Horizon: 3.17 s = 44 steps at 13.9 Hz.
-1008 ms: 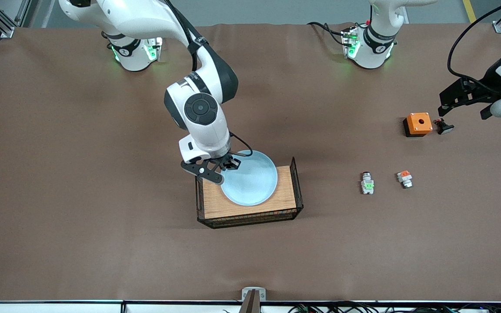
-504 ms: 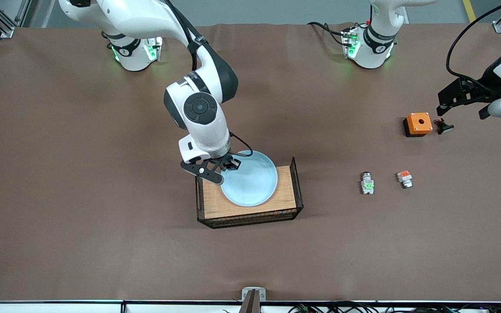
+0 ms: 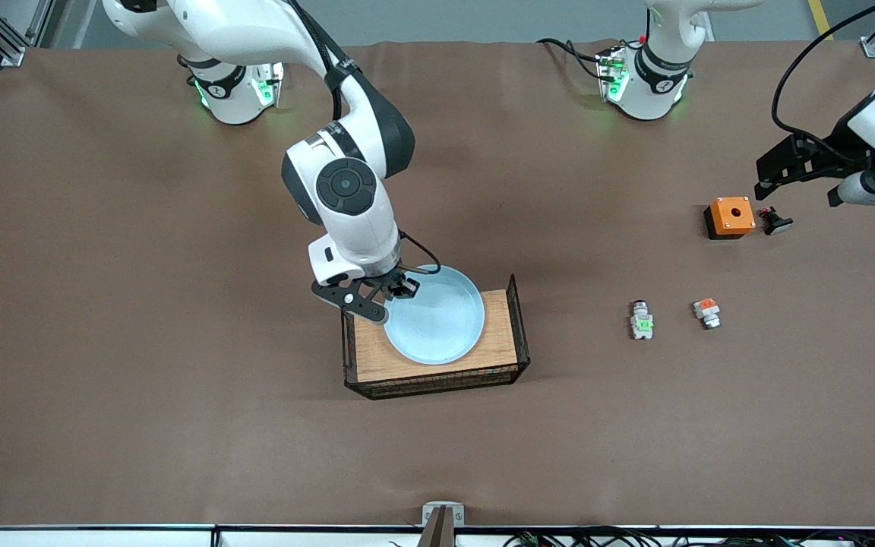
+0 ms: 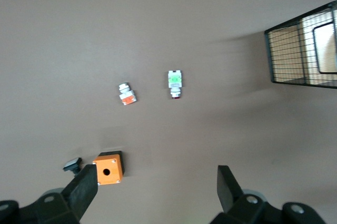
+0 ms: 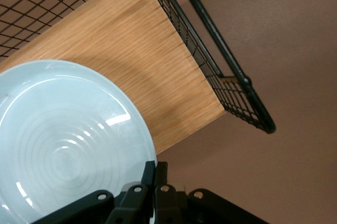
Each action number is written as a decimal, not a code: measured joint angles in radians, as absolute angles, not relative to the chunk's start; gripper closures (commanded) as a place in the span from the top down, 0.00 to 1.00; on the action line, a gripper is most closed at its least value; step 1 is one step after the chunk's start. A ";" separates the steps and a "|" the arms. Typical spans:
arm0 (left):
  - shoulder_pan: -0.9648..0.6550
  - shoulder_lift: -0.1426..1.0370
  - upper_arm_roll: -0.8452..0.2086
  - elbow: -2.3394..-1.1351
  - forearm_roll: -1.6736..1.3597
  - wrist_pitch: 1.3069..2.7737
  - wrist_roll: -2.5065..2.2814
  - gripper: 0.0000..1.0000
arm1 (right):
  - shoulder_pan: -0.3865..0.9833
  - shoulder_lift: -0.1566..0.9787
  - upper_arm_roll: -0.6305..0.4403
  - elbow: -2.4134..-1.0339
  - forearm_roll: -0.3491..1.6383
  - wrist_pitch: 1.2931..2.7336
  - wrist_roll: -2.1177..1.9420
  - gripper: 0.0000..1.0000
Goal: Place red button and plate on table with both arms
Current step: 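Lift the blue plate off the tray with the right gripper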
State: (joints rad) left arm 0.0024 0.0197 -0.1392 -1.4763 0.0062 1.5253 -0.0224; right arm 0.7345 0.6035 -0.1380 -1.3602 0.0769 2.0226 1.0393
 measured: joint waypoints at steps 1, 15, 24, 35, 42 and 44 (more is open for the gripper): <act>0.002 0.020 -0.141 -1.477 0.021 1.525 -0.022 1.00 | 0.734 0.604 -0.139 -1.356 0.077 2.019 1.039 0.00; 0.002 0.020 -0.153 -1.479 0.023 1.525 -0.032 1.00 | 0.711 0.513 -0.145 -1.338 0.080 1.824 1.012 0.00; 0.001 0.020 -0.156 -1.479 0.023 1.525 -0.047 1.00 | 0.710 0.392 -0.144 -1.339 0.083 1.611 0.904 0.00; 0.004 0.020 -0.156 -1.477 -0.004 1.526 -0.049 1.00 | 0.448 0.252 -0.155 -1.341 0.083 1.413 0.383 0.00; 0.005 0.020 -0.156 -1.477 -0.004 1.526 -0.050 1.00 | 0.214 0.265 -0.157 -1.361 0.083 1.459 0.004 0.00; 0.004 0.020 -0.156 -1.477 -0.004 1.526 -0.050 1.00 | 0.174 0.288 -0.157 -1.365 0.083 1.476 -0.053 0.00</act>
